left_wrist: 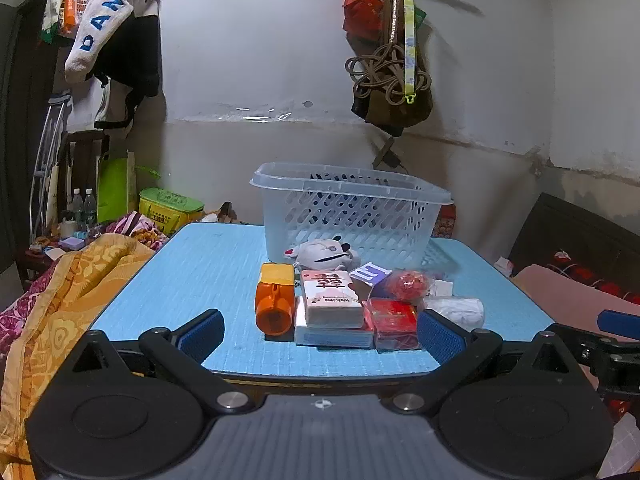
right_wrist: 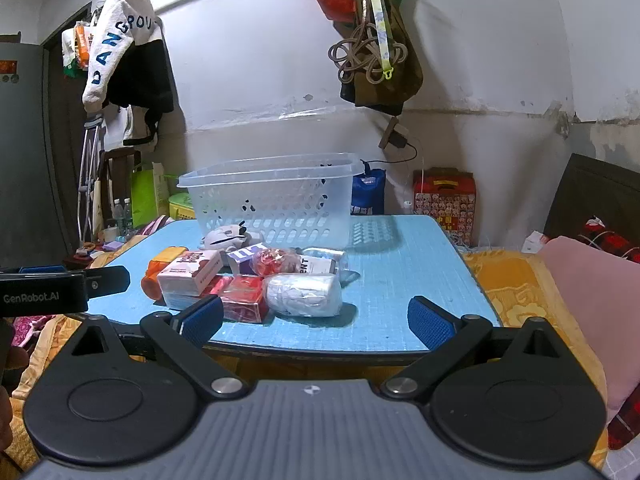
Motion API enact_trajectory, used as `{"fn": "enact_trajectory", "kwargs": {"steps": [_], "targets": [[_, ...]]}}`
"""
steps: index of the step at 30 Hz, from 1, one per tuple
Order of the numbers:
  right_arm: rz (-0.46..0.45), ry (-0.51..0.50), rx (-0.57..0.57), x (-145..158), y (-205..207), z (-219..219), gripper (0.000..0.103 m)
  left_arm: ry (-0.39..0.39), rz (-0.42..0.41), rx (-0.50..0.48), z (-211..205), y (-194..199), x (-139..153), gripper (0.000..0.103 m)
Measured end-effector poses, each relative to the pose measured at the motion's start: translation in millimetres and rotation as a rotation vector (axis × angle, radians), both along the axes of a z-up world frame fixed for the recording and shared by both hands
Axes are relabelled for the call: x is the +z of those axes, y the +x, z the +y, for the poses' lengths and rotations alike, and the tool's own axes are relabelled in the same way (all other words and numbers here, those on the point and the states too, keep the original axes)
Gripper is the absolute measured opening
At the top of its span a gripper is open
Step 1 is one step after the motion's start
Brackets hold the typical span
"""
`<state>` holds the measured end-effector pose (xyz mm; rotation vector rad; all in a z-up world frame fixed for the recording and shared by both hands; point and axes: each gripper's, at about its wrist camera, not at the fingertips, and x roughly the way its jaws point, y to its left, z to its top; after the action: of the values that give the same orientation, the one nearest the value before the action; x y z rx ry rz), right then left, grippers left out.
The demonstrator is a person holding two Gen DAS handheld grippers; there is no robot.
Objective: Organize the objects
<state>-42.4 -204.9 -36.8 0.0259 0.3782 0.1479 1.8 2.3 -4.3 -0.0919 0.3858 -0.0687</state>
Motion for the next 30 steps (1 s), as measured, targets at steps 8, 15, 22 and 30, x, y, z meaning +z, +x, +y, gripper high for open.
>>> {"fn": "enact_trajectory", "kwargs": {"steps": [8, 15, 22, 30], "targets": [[-0.001, 0.014, 0.005, 0.6, -0.5, -1.8, 0.101, -0.013, 0.003, 0.005, 1.1, -0.9, -1.3, 0.103], [-0.014, 0.028, 0.004, 1.0, -3.0, -3.8, 0.101, -0.009, 0.011, 0.007, 0.0, -1.0, -2.4, 0.103], [-0.037, 0.036, -0.001, 1.4, -5.2, -5.4, 0.098, -0.003, 0.004, 0.009, -1.0, -3.0, -1.9, 0.103], [-0.058, 0.034, -0.010, 3.3, -4.9, -4.1, 0.098, 0.011, -0.007, 0.004, -4.0, -3.7, -2.6, 0.103]]}}
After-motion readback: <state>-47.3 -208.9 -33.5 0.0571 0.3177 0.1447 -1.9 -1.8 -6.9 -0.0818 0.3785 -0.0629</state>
